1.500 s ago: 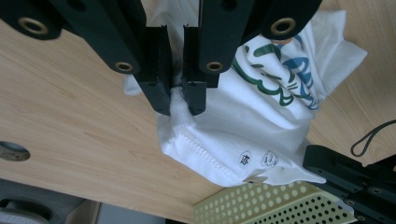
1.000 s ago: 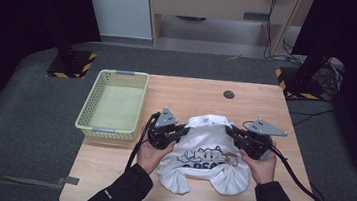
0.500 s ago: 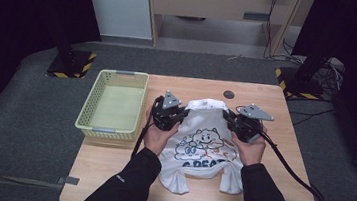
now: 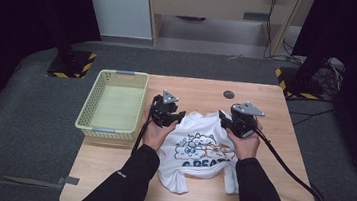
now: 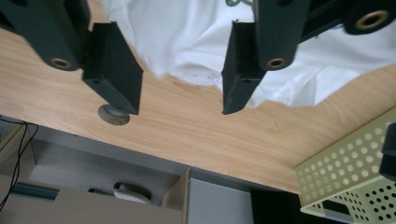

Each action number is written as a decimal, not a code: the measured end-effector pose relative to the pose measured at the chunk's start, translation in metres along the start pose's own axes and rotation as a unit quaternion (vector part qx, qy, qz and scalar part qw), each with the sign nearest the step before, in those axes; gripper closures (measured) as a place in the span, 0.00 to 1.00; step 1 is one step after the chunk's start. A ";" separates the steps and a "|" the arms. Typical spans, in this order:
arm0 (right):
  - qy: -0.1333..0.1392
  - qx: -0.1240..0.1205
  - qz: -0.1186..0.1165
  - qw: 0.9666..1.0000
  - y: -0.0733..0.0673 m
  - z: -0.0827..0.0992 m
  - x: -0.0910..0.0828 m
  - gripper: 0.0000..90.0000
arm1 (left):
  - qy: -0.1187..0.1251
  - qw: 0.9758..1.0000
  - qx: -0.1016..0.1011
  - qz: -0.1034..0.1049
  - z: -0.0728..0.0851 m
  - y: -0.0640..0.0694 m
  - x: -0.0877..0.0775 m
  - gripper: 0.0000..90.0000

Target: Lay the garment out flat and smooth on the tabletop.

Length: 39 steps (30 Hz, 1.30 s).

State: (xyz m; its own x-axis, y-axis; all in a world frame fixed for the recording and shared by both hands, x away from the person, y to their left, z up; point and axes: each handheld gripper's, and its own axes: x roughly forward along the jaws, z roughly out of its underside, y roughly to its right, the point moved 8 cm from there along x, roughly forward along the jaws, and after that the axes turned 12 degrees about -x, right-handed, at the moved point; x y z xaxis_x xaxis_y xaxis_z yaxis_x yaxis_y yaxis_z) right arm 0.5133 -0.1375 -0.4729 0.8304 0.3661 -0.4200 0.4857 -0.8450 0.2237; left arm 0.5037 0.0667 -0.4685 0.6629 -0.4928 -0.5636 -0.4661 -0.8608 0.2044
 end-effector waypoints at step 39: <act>-0.036 0.019 -0.021 0.999 -0.005 0.076 -0.099 0.12 | -0.016 1.000 0.027 -0.004 0.096 -0.007 -0.086 0.18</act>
State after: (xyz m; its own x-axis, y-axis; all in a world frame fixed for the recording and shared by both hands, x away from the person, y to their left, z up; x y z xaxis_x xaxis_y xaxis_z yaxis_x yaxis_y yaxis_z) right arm 0.4079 -0.1993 -0.4992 0.7867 0.3743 -0.4908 0.5081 -0.8442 0.1707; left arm 0.3943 0.1272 -0.4983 0.6484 -0.4813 -0.5899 -0.4922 -0.8561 0.1575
